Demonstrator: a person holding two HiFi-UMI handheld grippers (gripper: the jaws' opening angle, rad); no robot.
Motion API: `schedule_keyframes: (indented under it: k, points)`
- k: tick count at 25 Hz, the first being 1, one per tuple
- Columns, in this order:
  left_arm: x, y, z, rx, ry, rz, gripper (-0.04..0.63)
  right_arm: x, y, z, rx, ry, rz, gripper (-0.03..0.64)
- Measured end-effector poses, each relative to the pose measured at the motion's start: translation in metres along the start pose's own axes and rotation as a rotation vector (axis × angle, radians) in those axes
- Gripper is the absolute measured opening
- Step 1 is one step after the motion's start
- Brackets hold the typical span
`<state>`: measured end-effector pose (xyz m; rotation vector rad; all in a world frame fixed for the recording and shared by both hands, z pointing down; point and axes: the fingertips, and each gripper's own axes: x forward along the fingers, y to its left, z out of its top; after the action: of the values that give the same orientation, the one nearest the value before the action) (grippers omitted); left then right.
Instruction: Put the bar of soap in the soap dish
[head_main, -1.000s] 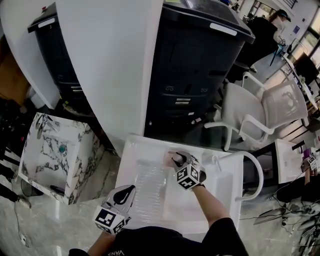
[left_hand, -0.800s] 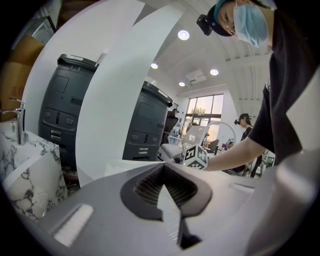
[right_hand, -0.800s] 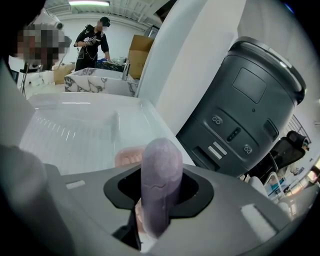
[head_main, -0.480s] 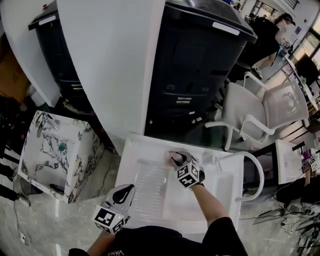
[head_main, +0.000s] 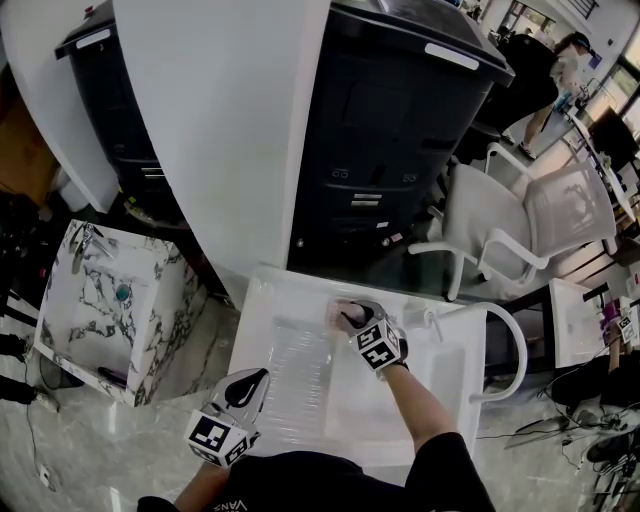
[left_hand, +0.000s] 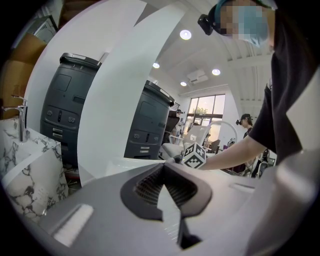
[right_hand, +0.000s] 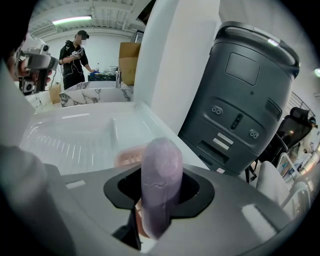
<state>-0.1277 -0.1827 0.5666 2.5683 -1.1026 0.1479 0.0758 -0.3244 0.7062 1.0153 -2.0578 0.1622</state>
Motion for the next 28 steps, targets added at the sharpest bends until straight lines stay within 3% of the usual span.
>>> schedule_keyframes:
  k: [28]
  points:
    - [-0.003,-0.0022,0.0009,0.004,-0.005,-0.005,0.048,-0.0039,0.0083,0.0073,0.037,-0.004,0.06,0.147]
